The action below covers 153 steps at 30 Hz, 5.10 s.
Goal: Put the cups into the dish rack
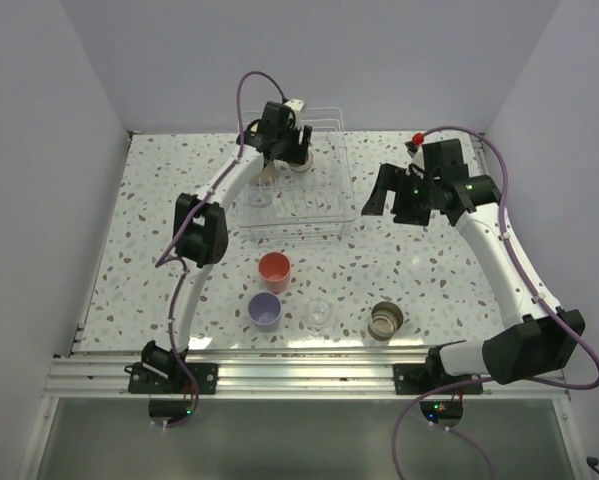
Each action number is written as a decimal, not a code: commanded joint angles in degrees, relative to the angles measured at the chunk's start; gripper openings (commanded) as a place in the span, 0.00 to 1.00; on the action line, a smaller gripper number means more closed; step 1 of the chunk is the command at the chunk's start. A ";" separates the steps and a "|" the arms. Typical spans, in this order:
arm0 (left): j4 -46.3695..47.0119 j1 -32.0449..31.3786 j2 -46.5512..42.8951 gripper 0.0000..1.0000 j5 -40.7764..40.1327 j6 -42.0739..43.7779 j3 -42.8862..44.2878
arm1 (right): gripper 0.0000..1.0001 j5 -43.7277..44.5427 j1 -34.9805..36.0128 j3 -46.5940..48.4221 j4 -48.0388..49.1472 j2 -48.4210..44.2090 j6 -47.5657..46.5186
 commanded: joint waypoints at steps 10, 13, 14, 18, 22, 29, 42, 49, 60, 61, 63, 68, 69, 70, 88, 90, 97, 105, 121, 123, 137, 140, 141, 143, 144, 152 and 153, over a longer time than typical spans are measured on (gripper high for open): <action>1.78 -0.49 -0.41 0.98 2.97 -0.24 0.03 | 0.90 0.94 0.08 -1.16 -0.33 -0.65 -1.42; 2.22 -0.57 -0.94 1.00 4.19 -1.20 0.30 | 0.90 1.20 0.08 -1.16 -0.33 -0.92 -1.59; 2.48 -0.57 -1.20 1.00 4.72 -1.73 0.47 | 0.90 1.46 -0.01 -1.25 -0.33 -0.83 -1.68; 4.76 -1.01 -3.83 1.00 6.31 -2.78 -0.40 | 0.90 3.65 0.08 -1.08 -0.77 -1.01 -2.73; 7.66 -1.36 -7.79 1.00 5.70 -3.66 -2.69 | 0.89 6.21 0.61 -0.55 -4.79 0.22 -6.41; 7.06 -1.36 -13.59 1.00 0.78 -3.14 -2.42 | 0.89 9.46 6.83 -0.20 -9.64 0.93 -8.28; 3.90 -3.90 -29.74 1.00 1.74 -0.33 -19.09 | 0.85 9.01 15.55 -5.12 -11.23 -0.30 -5.20; -5.06 -12.87 -43.55 0.96 2.87 8.72 -37.21 | 0.91 31.29 15.55 2.51 -13.95 -2.23 2.17; -5.43 -24.99 -63.17 0.72 11.93 4.07 -67.02 | 0.96 39.88 15.46 3.14 -5.00 -6.02 6.41; -5.51 -25.70 -62.91 0.61 13.42 4.24 -67.37 | 0.96 38.83 15.55 3.23 -4.73 -5.15 6.23; -5.43 -27.98 -61.59 0.56 14.83 4.25 -67.90 | 0.96 36.63 15.46 3.75 -4.73 -4.18 6.23; -4.11 -32.21 -58.52 0.54 17.82 3.19 -66.24 | 0.96 34.69 15.55 3.41 -4.90 -3.38 5.35; -4.11 -33.35 -57.99 0.54 17.83 3.02 -65.80 | 0.96 34.69 15.55 3.14 -4.81 -3.64 5.17; -4.46 -33.88 -57.46 0.54 17.56 2.93 -65.45 | 0.96 34.86 15.55 2.45 -4.90 -3.99 4.91; -7.45 -41.09 -47.09 0.57 12.91 2.67 -64.91 | 0.98 35.30 15.37 -6.87 -4.11 -11.02 4.56; -6.66 -41.70 -46.30 0.57 12.21 2.05 -65.70 | 0.98 35.39 15.29 -7.58 -4.11 -11.29 4.29; -3.24 -43.64 -44.54 0.42 7.20 -0.85 -69.30 | 0.98 34.60 15.20 -9.69 -4.20 -12.78 4.21; -2.35 -44.78 -43.92 0.00 2.80 -1.99 -68.79 | 0.98 34.34 15.02 -9.17 -4.46 -12.87 2.89; 19.69 -12.64 -56.31 0.00 31.99 -12.86 -54.08 | 0.98 -3.05 1.67 19.22 7.39 1.45 11.66; 34.31 -6.66 -56.75 0.00 38.89 -26.07 -58.21 | 0.98 -8.61 1.14 18.01 15.61 2.85 18.75; 100.73 0.74 -46.21 0.00 49.20 -68.43 -64.56 | 0.95 -19.19 1.05 11.14 37.81 7.87 38.48; 103.90 0.92 -45.15 0.00 49.29 -70.98 -64.21 | 0.93 -19.36 1.05 9.65 40.36 8.05 40.50; 104.26 0.92 -44.89 0.00 49.03 -71.25 -64.21 | 0.91 -19.28 1.13 9.65 40.54 8.22 40.94; 104.61 1.01 -44.71 0.00 48.68 -71.25 -64.12 | 0.90 -19.45 1.14 9.82 40.71 8.48 41.21; 104.79 1.10 -44.62 0.00 48.15 -71.25 -64.12 | 0.89 -19.54 1.05 9.91 40.63 8.57 41.38; 106.81 1.01 -41.64 0.00 44.72 -72.57 -62.72 | 0.84 -20.42 1.66 8.42 42.03 7.96 43.31; 106.20 1.01 -41.46 0.00 44.29 -72.31 -62.46 | 0.84 -20.33 1.84 8.24 41.95 7.78 43.32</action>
